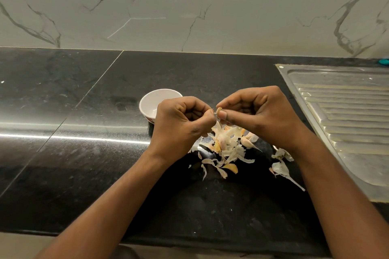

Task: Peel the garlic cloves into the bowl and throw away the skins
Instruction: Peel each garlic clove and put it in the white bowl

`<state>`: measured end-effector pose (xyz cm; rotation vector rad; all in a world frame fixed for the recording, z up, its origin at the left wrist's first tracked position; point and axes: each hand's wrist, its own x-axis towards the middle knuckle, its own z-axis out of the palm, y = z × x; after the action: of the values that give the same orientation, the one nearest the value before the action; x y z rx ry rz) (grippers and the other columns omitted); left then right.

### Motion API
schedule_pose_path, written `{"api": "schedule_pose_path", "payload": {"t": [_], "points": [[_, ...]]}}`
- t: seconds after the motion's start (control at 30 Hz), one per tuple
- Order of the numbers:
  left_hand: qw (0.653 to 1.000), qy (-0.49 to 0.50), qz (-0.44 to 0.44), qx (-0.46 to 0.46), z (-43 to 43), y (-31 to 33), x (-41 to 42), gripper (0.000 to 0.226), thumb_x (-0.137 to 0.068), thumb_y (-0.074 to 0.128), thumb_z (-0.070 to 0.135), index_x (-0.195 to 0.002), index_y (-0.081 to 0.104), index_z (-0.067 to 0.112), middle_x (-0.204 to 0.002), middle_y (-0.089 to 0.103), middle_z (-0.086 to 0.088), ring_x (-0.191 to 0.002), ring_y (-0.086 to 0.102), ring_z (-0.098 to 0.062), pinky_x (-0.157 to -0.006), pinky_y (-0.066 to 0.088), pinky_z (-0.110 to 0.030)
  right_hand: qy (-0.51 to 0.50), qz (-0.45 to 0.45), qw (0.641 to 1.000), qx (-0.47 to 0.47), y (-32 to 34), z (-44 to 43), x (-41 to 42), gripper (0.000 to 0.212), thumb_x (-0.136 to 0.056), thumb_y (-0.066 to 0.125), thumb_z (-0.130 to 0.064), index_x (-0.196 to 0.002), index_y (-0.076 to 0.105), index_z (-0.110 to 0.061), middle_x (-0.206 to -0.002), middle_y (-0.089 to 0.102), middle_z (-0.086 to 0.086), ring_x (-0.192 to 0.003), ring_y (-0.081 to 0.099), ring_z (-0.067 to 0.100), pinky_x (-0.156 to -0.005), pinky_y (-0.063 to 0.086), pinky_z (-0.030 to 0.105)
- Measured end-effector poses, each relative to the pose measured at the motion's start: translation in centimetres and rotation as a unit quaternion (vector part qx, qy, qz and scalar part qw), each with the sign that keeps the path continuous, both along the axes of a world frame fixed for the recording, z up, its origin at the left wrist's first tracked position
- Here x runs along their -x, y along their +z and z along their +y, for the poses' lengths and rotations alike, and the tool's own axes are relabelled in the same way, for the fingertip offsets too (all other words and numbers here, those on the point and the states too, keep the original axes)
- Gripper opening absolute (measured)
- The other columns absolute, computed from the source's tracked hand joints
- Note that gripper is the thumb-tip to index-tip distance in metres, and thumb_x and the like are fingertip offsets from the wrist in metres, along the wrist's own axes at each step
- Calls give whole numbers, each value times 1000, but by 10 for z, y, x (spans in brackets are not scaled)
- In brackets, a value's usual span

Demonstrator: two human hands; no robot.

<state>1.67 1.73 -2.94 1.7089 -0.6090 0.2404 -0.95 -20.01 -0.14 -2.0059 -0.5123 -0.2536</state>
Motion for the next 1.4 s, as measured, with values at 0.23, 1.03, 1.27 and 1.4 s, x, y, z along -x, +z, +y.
{"api": "schedule_pose_path", "payload": {"t": [0.23,1.03,1.27,1.4], "points": [[1000,-14,-17,5,1,1,1,6,-93,79,8,-97,82,5,-83,81,-1,-71,79,-23,-66,67,-42,-13,-43,997,55,0,1,0,18,-92,82,-16,-110,83,-14,-97,82,-5,-88,80,11,-79,65,26],[1000,31,-5,-3,0,0,-1,12,-86,77,0,-77,77,7,-63,72,0,-52,67,-19,-54,59,-33,-16,-8,999,-43,2,0,3,14,-90,84,-7,-102,78,-5,-94,82,5,-88,81,25,-82,67,37],[999,13,15,29,-2,-1,-1,5,-92,76,1,-88,79,3,-74,77,-5,-64,75,-25,-65,66,-44,-25,-12,997,-67,3,-1,2,14,-91,83,-10,-104,80,-5,-96,82,4,-90,80,21,-82,63,26],[996,-42,44,69,-1,0,1,19,-92,74,0,-111,78,0,-92,80,-12,-80,79,-33,-76,66,-49,-30,-5,997,-76,3,1,1,16,-90,83,-13,-105,80,-7,-97,82,4,-91,79,21,-83,62,26]]}}
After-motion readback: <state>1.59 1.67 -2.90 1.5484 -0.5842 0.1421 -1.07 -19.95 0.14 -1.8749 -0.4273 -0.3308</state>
